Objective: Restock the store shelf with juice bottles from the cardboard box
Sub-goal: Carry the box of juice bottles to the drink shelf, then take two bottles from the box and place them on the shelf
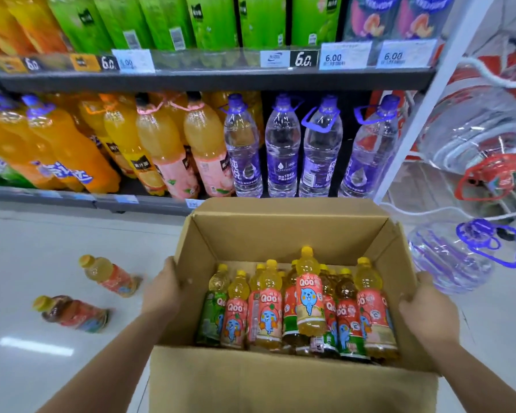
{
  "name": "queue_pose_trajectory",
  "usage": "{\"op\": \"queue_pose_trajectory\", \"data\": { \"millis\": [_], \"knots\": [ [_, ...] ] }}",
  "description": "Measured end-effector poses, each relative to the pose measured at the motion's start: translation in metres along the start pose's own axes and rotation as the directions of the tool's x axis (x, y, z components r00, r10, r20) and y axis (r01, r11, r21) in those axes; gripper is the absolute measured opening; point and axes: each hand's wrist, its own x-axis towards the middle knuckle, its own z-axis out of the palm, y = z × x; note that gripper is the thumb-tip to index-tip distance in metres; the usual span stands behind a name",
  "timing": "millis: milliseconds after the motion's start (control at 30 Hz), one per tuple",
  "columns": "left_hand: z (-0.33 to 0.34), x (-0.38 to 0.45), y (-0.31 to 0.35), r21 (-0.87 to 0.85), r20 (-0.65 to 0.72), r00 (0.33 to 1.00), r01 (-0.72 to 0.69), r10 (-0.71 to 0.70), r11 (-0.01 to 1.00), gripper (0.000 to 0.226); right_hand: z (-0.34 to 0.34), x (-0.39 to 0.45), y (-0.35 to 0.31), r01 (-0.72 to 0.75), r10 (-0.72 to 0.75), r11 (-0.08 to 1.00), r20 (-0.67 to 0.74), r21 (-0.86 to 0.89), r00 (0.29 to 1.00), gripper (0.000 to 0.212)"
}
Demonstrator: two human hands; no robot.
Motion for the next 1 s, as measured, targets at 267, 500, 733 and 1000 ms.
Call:
{"op": "queue_pose_trajectory", "data": {
  "millis": [267,500,733,1000],
  "knots": [
    [-0.009,-0.053,-0.03,-0.107,0.095,0.995,0.032,-0.022,0.994,0.058,0.005,-0.013,-0.017,0.012,-0.012,0.996,0.002,-0.084,1.0,0.065],
    [-0.035,-0.044,-0.09,-0.341,0.143,0.989,0.017,0.033,0.94,0.045,0.051,-0.045,-0.091,0.306,-0.304,0.95,-0.036,0.065,0.952,0.064],
    [-0.077,0.005,-0.155,-0.162,0.114,0.986,-0.099,0.118,0.982,0.046,0.094,-0.121,-0.232,0.449,-0.472,0.87,0.085,0.204,0.877,0.058],
    [-0.098,0.057,-0.171,-0.303,0.063,0.953,-0.264,0.296,0.915,0.056,0.161,-0.174,-0.355,0.49,-0.55,0.823,0.191,0.286,0.813,0.055]
  ]
}}
